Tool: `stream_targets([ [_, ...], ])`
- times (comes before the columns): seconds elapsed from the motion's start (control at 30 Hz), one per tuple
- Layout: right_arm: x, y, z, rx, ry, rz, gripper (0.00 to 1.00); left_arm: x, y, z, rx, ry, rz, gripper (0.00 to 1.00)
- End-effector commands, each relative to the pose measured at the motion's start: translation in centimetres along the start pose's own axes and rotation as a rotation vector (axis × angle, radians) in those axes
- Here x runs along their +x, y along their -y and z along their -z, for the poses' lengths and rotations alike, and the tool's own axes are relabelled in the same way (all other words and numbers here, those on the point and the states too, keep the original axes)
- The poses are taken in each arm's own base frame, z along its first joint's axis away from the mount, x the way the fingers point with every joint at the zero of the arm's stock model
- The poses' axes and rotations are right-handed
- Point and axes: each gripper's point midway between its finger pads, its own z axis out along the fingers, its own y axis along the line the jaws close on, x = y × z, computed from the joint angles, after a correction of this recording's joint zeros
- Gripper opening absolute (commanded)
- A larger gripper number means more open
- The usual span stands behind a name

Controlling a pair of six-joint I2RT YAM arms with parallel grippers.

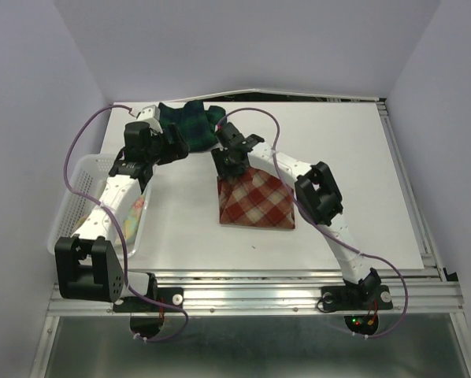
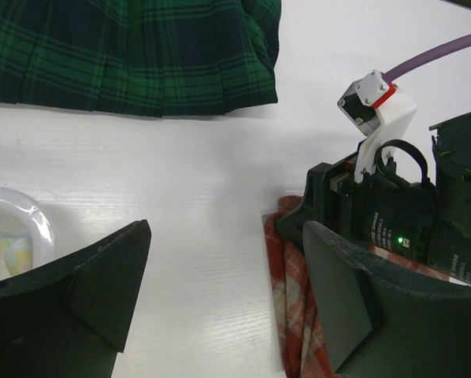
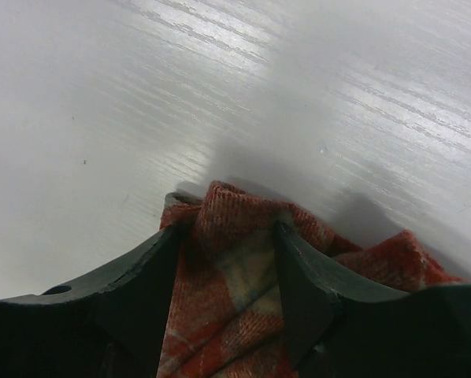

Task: Fold and stack the skirts
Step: Neatly place the folded skirt to the corner

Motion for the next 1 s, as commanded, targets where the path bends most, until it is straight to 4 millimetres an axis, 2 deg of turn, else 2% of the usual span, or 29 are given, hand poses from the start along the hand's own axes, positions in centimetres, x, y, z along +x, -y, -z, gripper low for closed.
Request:
stream_targets([
  [0.0, -2.6, -1.1, 2.5, 0.001, 0.077, -0.015, 0.59, 0.7, 0.1, -0.4, 0.029, -0.029, 0.053, 0.89],
  [0.1, -3.1, -1.7, 3.8, -0.007, 0.100, -0.018, 0.63, 0.6, 0.2, -0.5, 0.032, -0.033, 0.052, 0.89],
  [0.27, -2.7, -3.3, 4.6, -0.012, 0.110, 0.009, 0.62, 0.7, -0.1, -0.5, 0.021, -0.032, 0.055, 0.89],
  [0.3, -2.2, -3.9, 4.4, -0.016, 0.103, 0.024, 0.62, 0.8, -0.1, -0.5, 0.019, -0.033, 0.056, 0.89],
  [0.4, -1.1, -3.5, 3.0, 0.003, 0.072, 0.026, 0.62, 0.8, -0.3, -0.5, 0.012, -0.031, 0.060, 0.89],
  [0.47, -0.1, -2.6, 1.7, 0.043, 0.043, 0.034, 0.61, 1.0, -0.4, -0.4, 0.006, -0.034, 0.064, 0.89],
  [0.6, 1.1, -1.4, 0.2, 0.099, 0.017, 0.040, 0.57, 1.5, -0.5, -0.4, 0.002, -0.044, 0.085, 0.89],
  [0.8, 1.7, -1.4, -0.9, 0.099, -0.004, 0.064, 0.38, 2.9, -0.5, -0.6, 0.020, -0.084, 0.096, 0.88],
  [0.83, 1.8, -1.4, -1.2, 0.099, -0.009, 0.069, 0.32, 3.3, -0.5, -0.7, 0.024, -0.093, 0.101, 0.88],
  [0.87, 1.5, -1.7, -1.1, 0.082, -0.006, 0.069, 0.28, 4.0, -0.6, -0.7, 0.022, -0.112, 0.112, 0.88],
  [0.97, 0.6, -0.7, -1.0, 0.046, -0.013, 0.037, 0.20, 5.8, -0.3, -0.7, 0.050, -0.160, 0.152, 0.87],
])
